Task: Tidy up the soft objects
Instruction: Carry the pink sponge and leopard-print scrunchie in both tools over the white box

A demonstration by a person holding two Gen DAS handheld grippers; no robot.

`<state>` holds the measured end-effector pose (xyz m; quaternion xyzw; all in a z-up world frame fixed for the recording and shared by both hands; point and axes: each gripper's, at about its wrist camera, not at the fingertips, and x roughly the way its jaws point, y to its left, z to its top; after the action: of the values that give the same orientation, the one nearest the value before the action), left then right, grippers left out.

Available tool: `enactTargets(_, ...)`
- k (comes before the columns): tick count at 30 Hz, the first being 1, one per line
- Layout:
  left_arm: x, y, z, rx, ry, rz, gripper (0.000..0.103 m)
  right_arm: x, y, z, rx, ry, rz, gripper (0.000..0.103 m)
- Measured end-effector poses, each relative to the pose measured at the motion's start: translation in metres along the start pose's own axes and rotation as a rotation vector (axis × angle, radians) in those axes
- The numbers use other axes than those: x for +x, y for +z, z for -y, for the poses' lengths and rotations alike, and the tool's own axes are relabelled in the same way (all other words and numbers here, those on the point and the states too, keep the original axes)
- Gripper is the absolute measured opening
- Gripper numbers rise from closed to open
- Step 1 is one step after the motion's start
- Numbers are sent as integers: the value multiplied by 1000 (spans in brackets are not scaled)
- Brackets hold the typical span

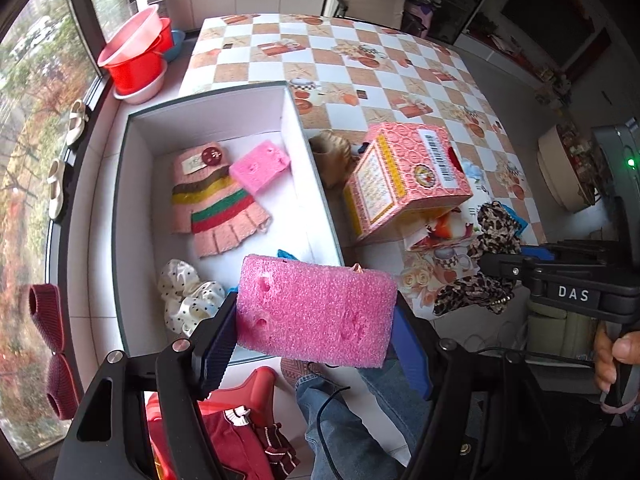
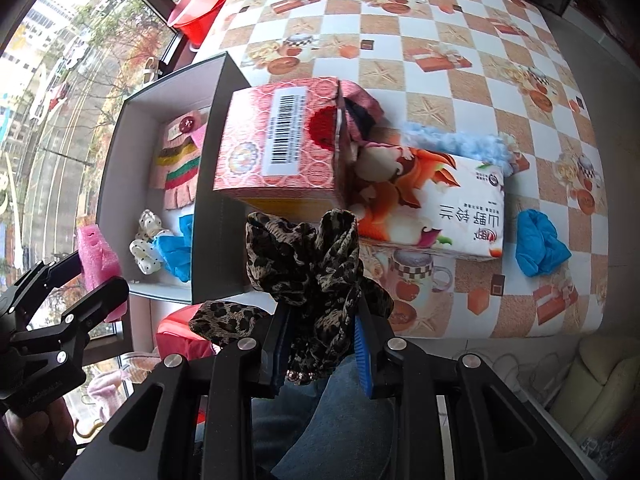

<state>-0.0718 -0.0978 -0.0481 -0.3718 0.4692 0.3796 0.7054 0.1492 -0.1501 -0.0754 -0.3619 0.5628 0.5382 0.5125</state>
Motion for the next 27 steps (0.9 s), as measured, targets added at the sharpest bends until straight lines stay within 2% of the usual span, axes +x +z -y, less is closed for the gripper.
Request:
enactTargets(17,-3,-19,-47,-150,24,14,74,4,15,-52,-155,-14,-24,29)
enactTargets(27,-5,-12,-75,-221,54,36,74,2,38,-93,-242,13,-11,29)
